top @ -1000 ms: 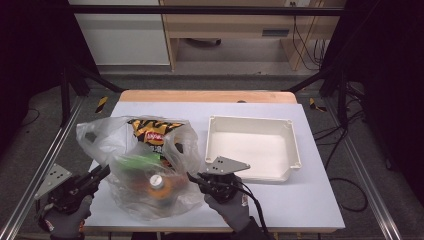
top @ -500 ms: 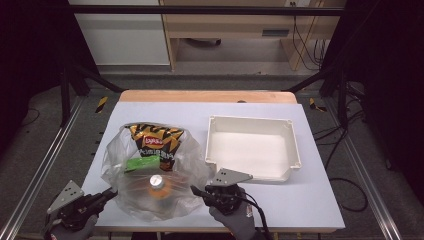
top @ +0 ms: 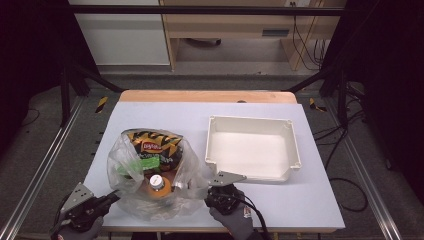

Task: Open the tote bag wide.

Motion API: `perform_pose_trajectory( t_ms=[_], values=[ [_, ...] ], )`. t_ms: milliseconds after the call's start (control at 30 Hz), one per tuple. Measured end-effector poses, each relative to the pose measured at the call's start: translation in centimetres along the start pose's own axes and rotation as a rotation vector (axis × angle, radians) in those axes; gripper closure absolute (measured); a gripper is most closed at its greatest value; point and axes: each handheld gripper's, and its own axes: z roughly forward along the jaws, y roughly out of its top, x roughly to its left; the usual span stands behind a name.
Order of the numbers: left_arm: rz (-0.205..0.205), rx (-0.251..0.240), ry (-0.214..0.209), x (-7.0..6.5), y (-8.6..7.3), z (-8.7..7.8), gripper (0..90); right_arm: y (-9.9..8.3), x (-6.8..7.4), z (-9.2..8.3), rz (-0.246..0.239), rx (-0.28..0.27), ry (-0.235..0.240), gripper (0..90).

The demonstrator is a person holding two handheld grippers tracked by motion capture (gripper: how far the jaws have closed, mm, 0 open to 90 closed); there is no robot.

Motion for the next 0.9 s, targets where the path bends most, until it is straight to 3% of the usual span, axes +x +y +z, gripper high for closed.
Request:
perform_pose_trajectory(
  t_ms=[167,300,367,467,600,733,800,867,900],
  values=[
    [0.001,0.019,0.032,0.3,-0.6,1.2,88.4,-0.6,0.0,0.9,0.012,0.014,-0.04,84.5],
    [0.01,0.018,0.034,0.3,-0.8,1.4,87.5,-0.9,0.0,1.1,-0.001,0.017,-0.047,70.1],
    [0.012,0.01,0.034,0.3,-0.9,1.3,87.1,-0.7,0.1,0.1,-0.012,-0.024,-0.022,56.4],
    [0.014,0.005,0.033,0.3,-0.9,1.3,86.5,-0.4,0.5,-1.8,-0.05,-0.11,-0.026,41.6],
    [0.018,-0.002,0.034,0.2,-0.8,1.3,85.7,0.5,1.2,-4.3,-0.076,-0.197,-0.033,30.5],
    [0.019,-0.003,0.034,0.2,-0.8,1.3,84.9,2.3,2.3,-5.8,-0.118,-0.259,-0.02,28.3],
    [0.023,-0.005,0.036,0.2,-0.8,1.3,84.7,3.3,2.8,-5.8,-0.135,-0.277,-0.01,29.3],
    [0.026,-0.008,0.037,0.2,-0.8,1.2,84.3,4.5,3.4,-5.1,-0.157,-0.29,-0.008,35.4],
    [0.027,-0.008,0.036,0.3,-0.8,1.2,84.3,4.8,3.5,-4.7,-0.166,-0.298,-0.015,45.7]
  ],
)
